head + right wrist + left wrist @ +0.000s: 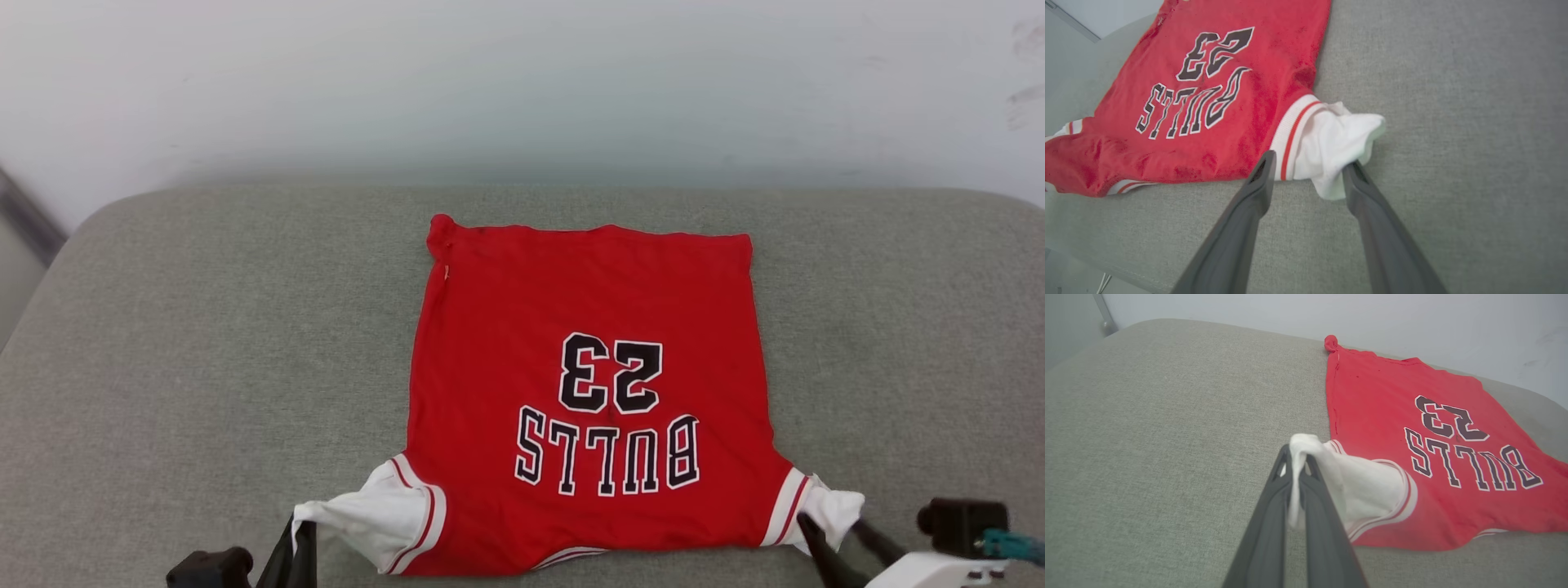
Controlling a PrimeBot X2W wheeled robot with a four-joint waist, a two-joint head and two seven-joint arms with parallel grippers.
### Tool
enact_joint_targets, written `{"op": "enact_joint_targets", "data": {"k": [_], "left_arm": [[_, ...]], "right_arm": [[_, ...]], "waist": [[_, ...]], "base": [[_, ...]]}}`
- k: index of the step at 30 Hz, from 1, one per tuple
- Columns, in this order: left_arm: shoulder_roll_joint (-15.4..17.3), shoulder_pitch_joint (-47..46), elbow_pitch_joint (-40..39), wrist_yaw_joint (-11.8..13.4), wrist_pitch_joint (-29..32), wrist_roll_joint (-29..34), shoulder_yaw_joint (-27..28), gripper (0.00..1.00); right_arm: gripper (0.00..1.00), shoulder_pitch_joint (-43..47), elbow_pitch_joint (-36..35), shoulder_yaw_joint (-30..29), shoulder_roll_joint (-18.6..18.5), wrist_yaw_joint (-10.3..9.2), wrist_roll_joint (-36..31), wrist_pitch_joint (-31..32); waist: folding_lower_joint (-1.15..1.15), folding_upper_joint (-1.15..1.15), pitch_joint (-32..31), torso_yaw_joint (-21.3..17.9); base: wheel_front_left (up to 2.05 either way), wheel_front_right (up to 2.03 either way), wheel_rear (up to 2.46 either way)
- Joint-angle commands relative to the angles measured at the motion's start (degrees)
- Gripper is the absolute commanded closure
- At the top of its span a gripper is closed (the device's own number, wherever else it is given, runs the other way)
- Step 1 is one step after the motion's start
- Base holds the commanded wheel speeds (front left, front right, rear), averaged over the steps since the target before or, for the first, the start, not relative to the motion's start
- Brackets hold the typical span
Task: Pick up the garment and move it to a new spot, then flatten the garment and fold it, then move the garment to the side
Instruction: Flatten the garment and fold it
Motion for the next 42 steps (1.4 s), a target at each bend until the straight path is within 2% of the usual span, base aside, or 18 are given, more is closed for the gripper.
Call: {"op": "enact_joint_targets", "data": {"k": [1, 6, 10, 11, 16, 24, 27, 31, 34, 39, 41, 42], "left_arm": [[0.03, -0.99, -0.07, 0.05, -0.35, 0.50, -0.04, 1.00], [0.78, -2.79, -1.25, 0.05, -0.40, 2.17, -1.01, 1.00], [1.18, -4.30, -3.09, 0.28, -0.18, 3.37, -1.62, 1.00], [1.09, -5.99, -4.39, 0.36, -0.44, 4.08, -2.05, 1.00], [-0.33, -10.60, -5.69, -0.40, -1.93, 5.32, -3.70, 1.00], [-3.32, -17.00, -4.99, -1.83, -5.79, 6.31, -6.32, 1.00], [-4.18, -18.86, -4.72, -2.35, -7.06, 6.51, -6.96, 1.00], [-4.95, -21.71, -3.93, -3.38, -8.36, 6.93, -8.12, 1.00], [-5.38, -22.96, -3.31, -3.78, -8.96, 6.97, -8.56, 1.00], [-5.70, -23.78, -2.09, -3.98, -9.63, 6.58, -8.68, 1.00], [-5.78, -24.02, -1.50, -4.05, -9.74, 6.45, -8.70, 1.00], [-5.82, -24.18, -1.22, -4.14, -9.87, 6.44, -8.72, 1.00]], "right_arm": [[0.00, -0.11, -1.10, -0.47, 0.01, -0.02, -0.41, -0.79], [0.00, -4.63, -5.31, -2.87, -0.87, -0.02, -0.86, -3.50], [0.00, -12.20, -1.65, -6.26, -2.18, -0.02, -0.18, -3.68], [0.00, -20.37, 4.92, -7.69, -4.07, -0.02, 0.40, -2.65], [0.00, -35.19, 16.56, -8.64, -7.81, -0.02, 2.22, 3.55], [0.00, -55.23, 29.05, -6.79, -13.23, -0.02, 1.58, 21.07], [0.00, -60.85, 31.69, -6.90, -13.89, -0.02, 0.35, 26.55], [0.00, -66.55, 34.27, -6.80, -13.80, -0.02, -1.69, 30.53], [0.00, -67.86, 36.21, -6.96, -13.31, -0.02, -2.60, 31.14], [0.00, -65.60, 42.48, -7.27, -10.58, -0.02, -3.37, 35.63], [0.75, -64.90, 44.15, -7.79, -10.33, -0.02, -3.91, 36.87], [1.00, -64.85, 44.70, -8.17, -10.33, -0.03, -4.27, 37.08]], "waist": [[0.01, 0.00, -0.16, 0.24], [0.01, 0.00, -0.24, 1.07], [0.01, 0.00, 1.40, 2.24], [0.01, 0.00, 4.01, 3.39], [0.01, 0.00, 11.22, 6.98], [0.01, 0.00, 21.34, 12.04], [0.01, 0.00, 24.32, 13.37], [0.01, 0.00, 28.25, 15.11], [0.01, 0.00, 29.63, 15.72], [0.01, 0.00, 30.28, 15.96], [0.01, 0.00, 30.13, 16.08], [0.01, 0.00, 29.96, 16.11]], "base": [[0.00, 0.00, 0.00], [0.00, 0.00, 0.00], [0.00, 0.00, 0.00], [0.00, 0.00, 0.00], [0.00, 0.00, 0.00], [0.00, 0.00, 0.00], [0.00, 0.00, 0.00], [0.00, 0.00, 0.00], [0.00, 0.00, 0.00], [0.00, 0.00, 0.00], [0.00, 0.00, 0.00], [0.00, 0.00, 0.00]]}}
